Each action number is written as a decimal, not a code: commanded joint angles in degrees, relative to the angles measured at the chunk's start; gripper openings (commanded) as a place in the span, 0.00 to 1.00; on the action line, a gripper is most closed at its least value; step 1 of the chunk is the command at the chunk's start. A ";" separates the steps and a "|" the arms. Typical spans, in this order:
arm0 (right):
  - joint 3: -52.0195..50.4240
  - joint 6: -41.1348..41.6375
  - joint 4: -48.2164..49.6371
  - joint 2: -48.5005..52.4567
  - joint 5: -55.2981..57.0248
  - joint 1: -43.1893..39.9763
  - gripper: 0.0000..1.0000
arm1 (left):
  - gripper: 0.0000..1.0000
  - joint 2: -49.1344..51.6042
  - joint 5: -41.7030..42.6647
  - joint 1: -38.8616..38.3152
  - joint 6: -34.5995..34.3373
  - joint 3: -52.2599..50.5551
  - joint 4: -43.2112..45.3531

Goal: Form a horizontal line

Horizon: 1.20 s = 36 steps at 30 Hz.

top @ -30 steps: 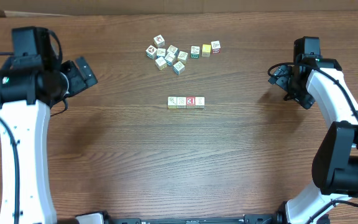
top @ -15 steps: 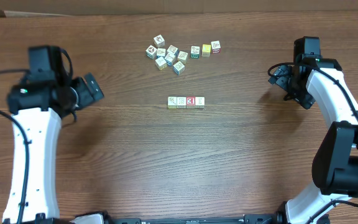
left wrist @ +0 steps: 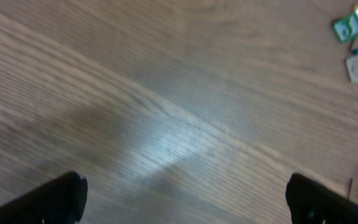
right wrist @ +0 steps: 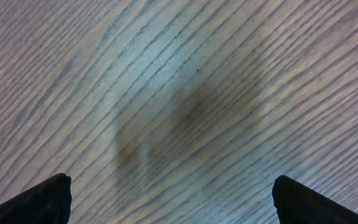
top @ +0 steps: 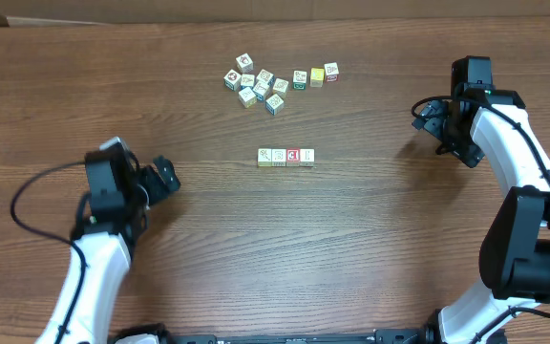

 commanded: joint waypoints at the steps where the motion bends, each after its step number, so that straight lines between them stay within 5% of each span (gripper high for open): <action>1: 0.66 -0.20 0.11 -1.22 0.76 -0.13 1.00 | 1.00 -3.02 2.64 -0.07 1.05 -8.31 7.54; 4: 0.66 -0.20 0.11 -1.22 0.76 -0.13 1.00 | 1.00 -4.94 3.28 -0.07 1.05 -16.90 20.28; 15: 0.66 -0.20 0.13 -1.22 0.76 -0.13 1.00 | 1.00 -6.21 3.26 -0.09 1.09 -32.65 42.69; 24: 0.66 -0.20 0.13 -1.22 0.79 -0.13 1.00 | 1.00 -9.11 2.78 -0.07 1.55 -32.61 36.44; 36: 0.66 -0.20 0.11 -1.22 0.76 -0.13 1.00 | 1.00 -26.86 2.40 -0.07 6.03 -32.61 16.46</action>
